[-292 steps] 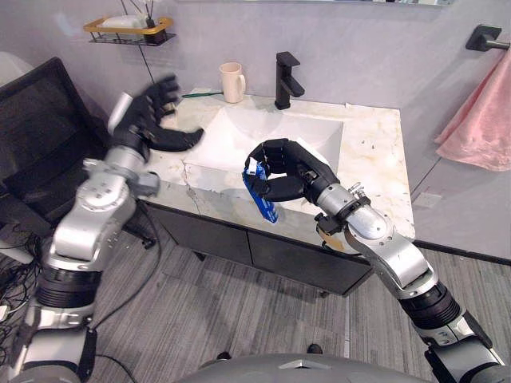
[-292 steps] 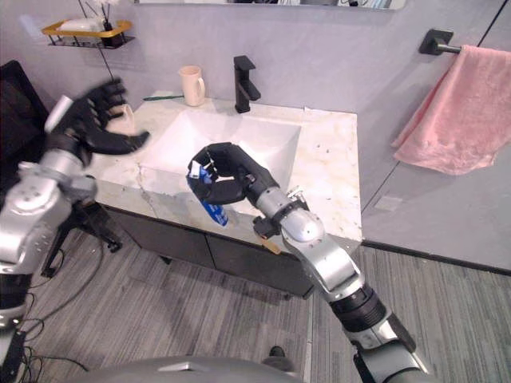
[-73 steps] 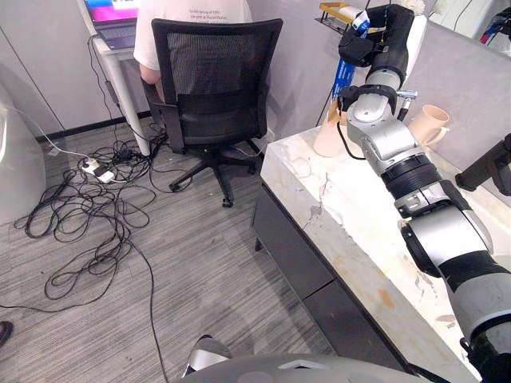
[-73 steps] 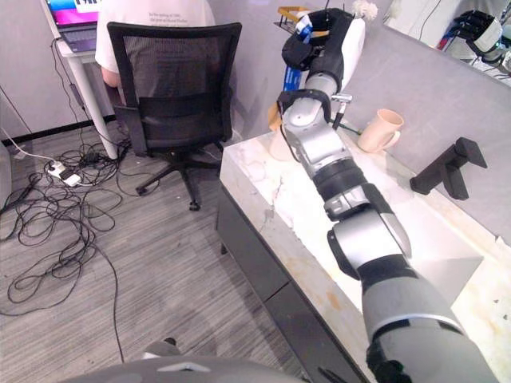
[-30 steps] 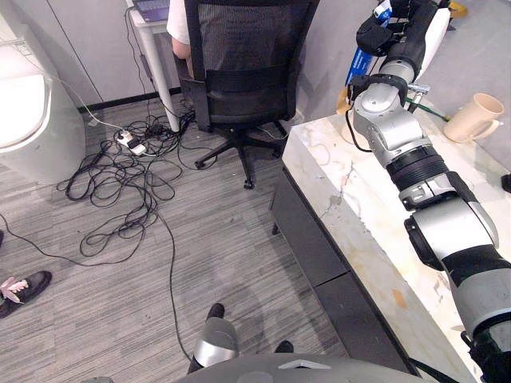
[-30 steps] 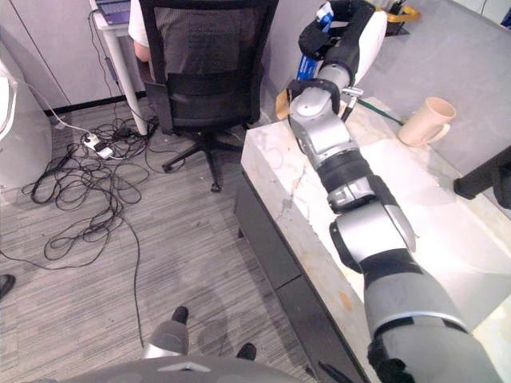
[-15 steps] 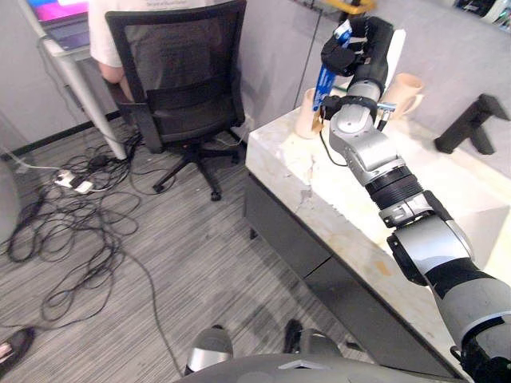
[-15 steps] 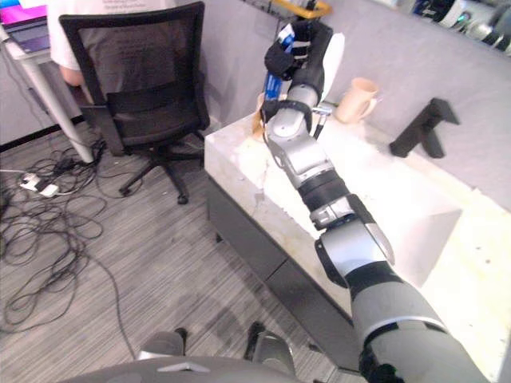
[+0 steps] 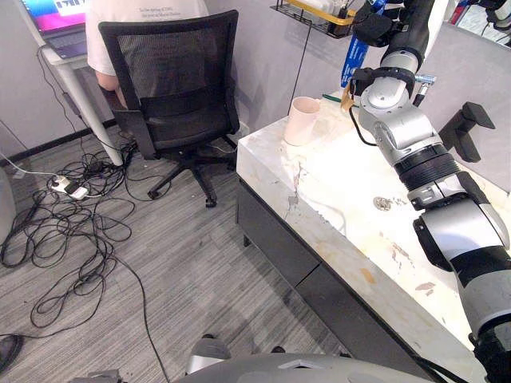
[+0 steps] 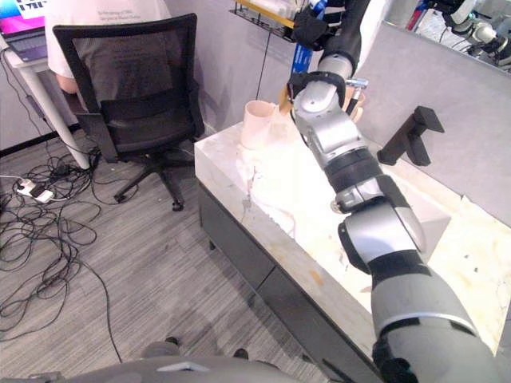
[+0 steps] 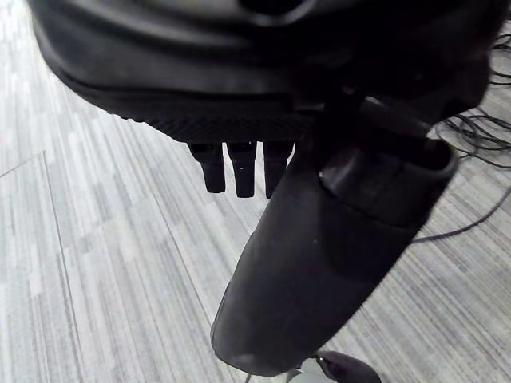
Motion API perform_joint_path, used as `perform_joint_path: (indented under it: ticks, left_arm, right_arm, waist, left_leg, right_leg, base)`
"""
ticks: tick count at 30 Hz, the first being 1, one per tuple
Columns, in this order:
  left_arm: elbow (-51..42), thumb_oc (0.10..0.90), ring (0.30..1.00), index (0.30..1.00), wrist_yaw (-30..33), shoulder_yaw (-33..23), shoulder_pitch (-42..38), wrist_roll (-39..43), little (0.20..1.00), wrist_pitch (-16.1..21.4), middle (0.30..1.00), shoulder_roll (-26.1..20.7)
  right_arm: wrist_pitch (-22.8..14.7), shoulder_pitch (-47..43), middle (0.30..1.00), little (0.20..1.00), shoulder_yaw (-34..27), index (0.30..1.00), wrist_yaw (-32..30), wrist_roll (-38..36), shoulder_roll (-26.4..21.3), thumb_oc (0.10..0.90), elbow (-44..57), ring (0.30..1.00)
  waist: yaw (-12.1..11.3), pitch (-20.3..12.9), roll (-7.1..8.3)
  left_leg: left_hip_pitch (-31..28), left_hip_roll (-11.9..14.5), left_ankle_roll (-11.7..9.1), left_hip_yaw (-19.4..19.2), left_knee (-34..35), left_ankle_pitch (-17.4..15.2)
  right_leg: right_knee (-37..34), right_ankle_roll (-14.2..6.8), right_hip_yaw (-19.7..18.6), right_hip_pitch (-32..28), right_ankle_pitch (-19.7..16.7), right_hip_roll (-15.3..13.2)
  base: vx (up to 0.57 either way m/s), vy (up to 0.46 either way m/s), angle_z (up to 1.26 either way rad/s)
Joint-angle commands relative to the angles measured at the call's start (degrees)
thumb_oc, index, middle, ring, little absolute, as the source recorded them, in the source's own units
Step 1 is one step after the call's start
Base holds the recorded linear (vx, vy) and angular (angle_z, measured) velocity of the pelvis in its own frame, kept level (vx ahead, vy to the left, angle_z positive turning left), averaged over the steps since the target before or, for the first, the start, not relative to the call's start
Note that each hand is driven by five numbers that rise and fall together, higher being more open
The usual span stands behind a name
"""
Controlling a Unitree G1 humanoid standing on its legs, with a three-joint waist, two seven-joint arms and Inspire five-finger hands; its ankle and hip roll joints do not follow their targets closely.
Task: Organize the bathroom.
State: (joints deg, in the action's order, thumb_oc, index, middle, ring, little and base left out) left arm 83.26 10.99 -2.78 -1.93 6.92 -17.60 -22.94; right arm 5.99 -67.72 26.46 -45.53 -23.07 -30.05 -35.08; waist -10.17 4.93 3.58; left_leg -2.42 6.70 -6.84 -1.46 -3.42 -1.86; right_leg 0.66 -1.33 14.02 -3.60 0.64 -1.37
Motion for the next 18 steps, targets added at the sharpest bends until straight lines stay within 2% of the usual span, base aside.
perform_joint_path:
  ticks: [1, 13, 18]
  left_arm:
    - [5.1, 0.8, 0.9, 0.9, 1.2, 3.0, 0.5, 0.1, 0.9, -0.4, 0.9, -6.2]
    - [5.5, 0.8, 0.9, 0.9, 3.5, 3.4, 1.7, 0.6, 0.9, 0.7, 0.9, -5.1]
    - [5.6, 0.8, 0.9, 0.9, 3.9, 3.9, 1.4, 0.4, 0.9, 1.1, 0.9, -5.4]
  right_arm:
    - [-4.7, -11.8, 0.3, 0.3, 0.6, 0.3, -1.0, 2.3, -1.7, 0.4, 1.0, 0.3]
    - [-3.7, -12.9, 0.3, 0.3, 0.5, 0.3, -2.4, 3.4, -0.9, 0.4, -3.0, 0.3]
    - [-3.3, -12.8, 0.3, 0.3, 0.1, 0.3, -3.8, 3.8, -0.4, 0.4, -4.2, 0.3]
  waist:
    - [-1.7, -4.0, 2.53]
    - [-3.6, -4.8, 2.63]
    - [-4.7, -3.7, 2.53]
  left_leg:
    - [1.7, 0.1, 0.0, 0.1, 0.6, 0.9]
    - [2.2, 0.4, -0.3, 0.8, 1.5, 1.6]
    - [4.0, 0.9, -0.7, 1.6, 0.3, 1.9]
  right_leg:
    - [2.4, -2.7, -0.8, -0.8, 4.8, -4.4]
    - [1.6, -2.4, 0.7, -2.1, 5.3, -4.2]
    - [2.6, -2.1, 1.4, -1.4, 5.7, -4.1]
  base:
    - [0.02, 0.007, 0.06]
    - [0.04, -0.002, 0.12]
    - [0.0, -0.057, 0.12]
